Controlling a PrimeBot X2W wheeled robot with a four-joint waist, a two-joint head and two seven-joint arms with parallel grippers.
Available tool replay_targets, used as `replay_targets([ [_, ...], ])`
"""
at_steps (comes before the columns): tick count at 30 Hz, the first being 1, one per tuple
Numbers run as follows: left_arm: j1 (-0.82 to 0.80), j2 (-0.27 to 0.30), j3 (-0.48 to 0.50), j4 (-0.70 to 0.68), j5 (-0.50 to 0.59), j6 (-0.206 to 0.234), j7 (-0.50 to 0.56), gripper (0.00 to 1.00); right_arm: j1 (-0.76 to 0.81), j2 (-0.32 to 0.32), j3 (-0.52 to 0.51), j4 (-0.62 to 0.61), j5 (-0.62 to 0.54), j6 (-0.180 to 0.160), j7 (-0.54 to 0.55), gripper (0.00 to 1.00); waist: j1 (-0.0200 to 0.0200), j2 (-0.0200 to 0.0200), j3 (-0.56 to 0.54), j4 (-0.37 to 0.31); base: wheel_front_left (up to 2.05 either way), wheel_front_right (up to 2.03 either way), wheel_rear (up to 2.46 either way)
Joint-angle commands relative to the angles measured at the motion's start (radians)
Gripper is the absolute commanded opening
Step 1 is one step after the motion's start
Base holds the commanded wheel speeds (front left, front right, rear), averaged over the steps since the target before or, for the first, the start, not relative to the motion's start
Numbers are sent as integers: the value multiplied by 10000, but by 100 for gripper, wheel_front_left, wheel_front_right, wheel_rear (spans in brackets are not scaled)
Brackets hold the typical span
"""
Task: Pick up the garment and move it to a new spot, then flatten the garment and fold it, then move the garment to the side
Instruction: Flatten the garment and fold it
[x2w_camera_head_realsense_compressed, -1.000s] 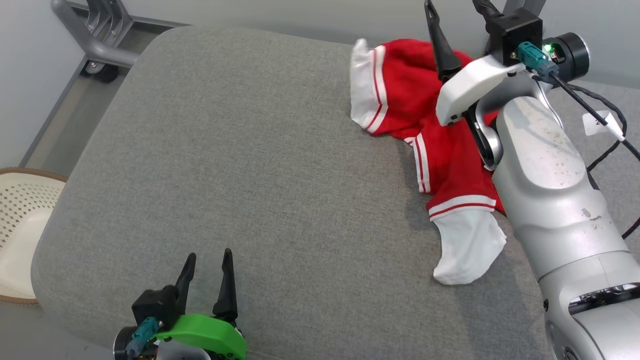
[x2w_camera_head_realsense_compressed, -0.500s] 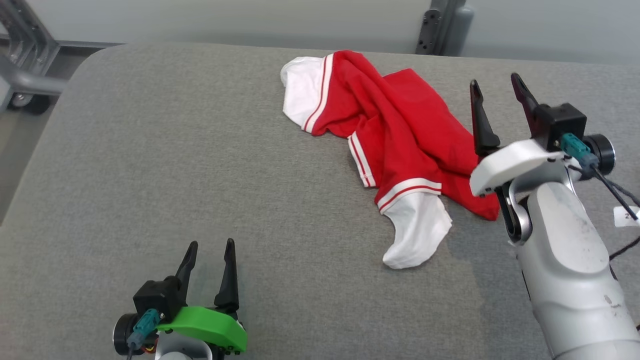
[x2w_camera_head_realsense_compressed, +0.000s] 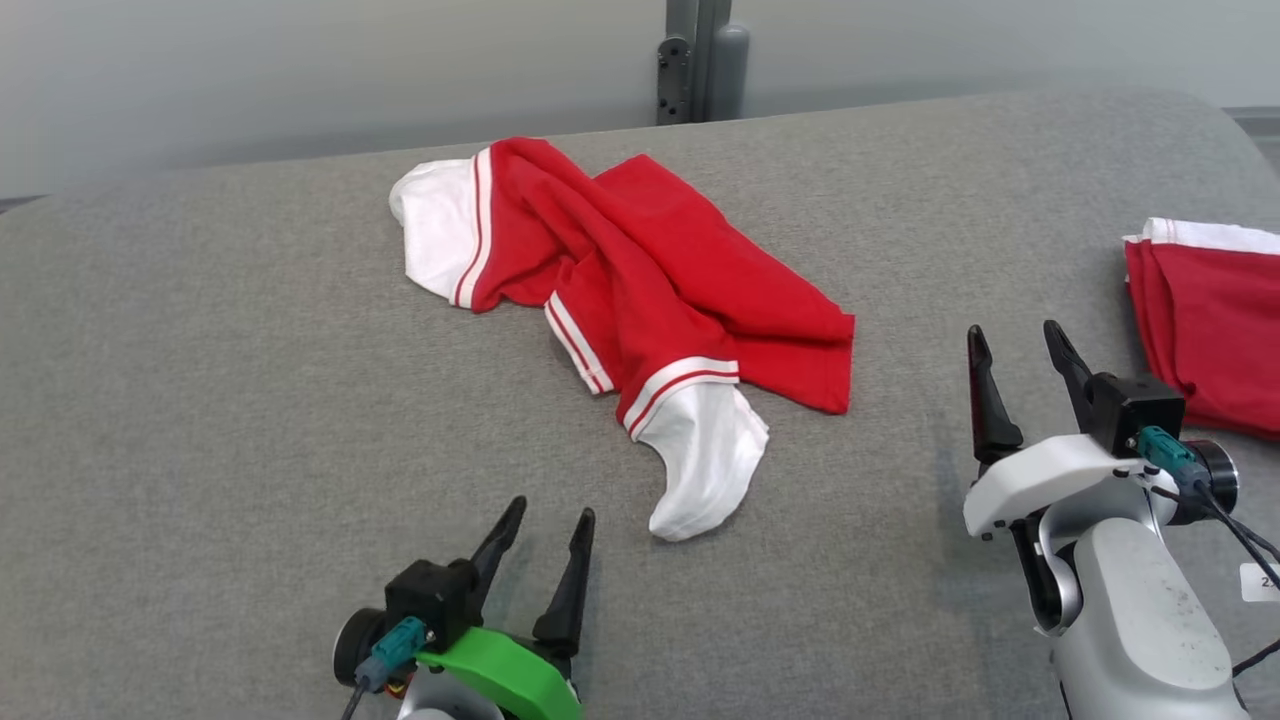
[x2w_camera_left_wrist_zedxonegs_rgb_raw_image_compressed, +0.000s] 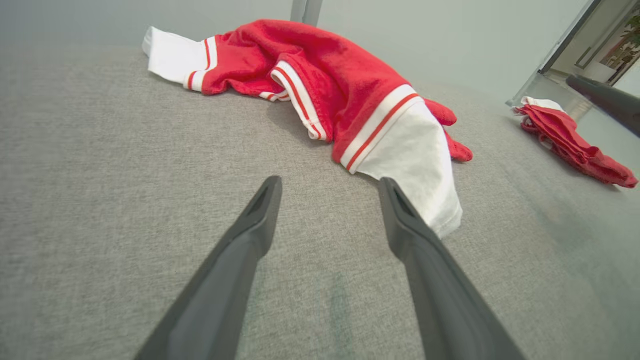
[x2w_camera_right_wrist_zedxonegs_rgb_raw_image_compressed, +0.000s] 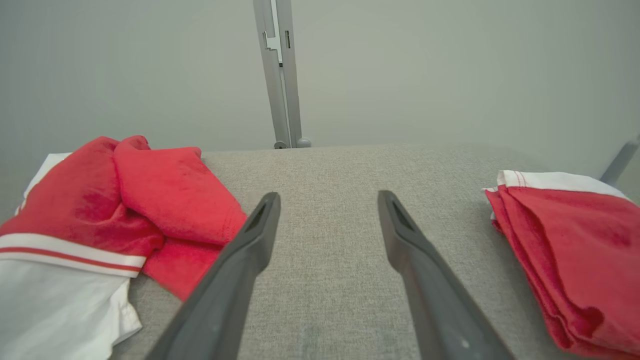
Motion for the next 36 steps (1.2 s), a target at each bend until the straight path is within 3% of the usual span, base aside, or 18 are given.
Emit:
replay_targets([
  [1,-187,39,-173,146,-130,-70,3,100,96,-13,-52,-74,52,-12,-29,100,0,-1,29,-700,0,0,0],
  [9,-508,49,-1296,995,-993,-151,3,100,38,2,-8,-138,327,-12,-27,100,0,-1,187,-1436,0,0,0],
  [14,-662,49,-1235,1399,-1094,-155,3,100,31,3,-59,-174,336,-12,-27,100,0,-1,222,-1573,0,0,0],
  [15,-693,49,-1200,1444,-1068,-155,3,90,28,5,-62,-180,338,-12,-27,100,0,-1,229,-1580,0,0,0],
  [16,-735,41,-1183,1480,-1052,-156,3,51,29,5,-72,-188,341,-12,-27,100,0,-1,239,-1580,0,0,0],
  [17,-758,39,-1160,1526,-1025,-156,3,22,31,4,-89,-192,345,-12,-27,100,0,-1,245,-1571,0,0,0],
  [18,-768,47,-1098,1602,-980,-156,3,6,37,1,-111,-190,349,-12,-27,100,0,-1,243,-1548,0,0,0],
  [19,-773,47,-1057,1624,-970,-156,3,0,37,4,-112,-189,356,-12,-27,100,0,-1,243,-1521,0,0,0],
  [26,-630,46,-455,1227,-937,-156,3,0,262,3,-142,-50,413,-12,-27,100,0,-1,-9,-865,0,0,0],
  [36,55,39,2287,194,-43,-86,4,0,748,-1,308,446,988,-12,-29,100,0,-1,-676,840,0,0,0],
])
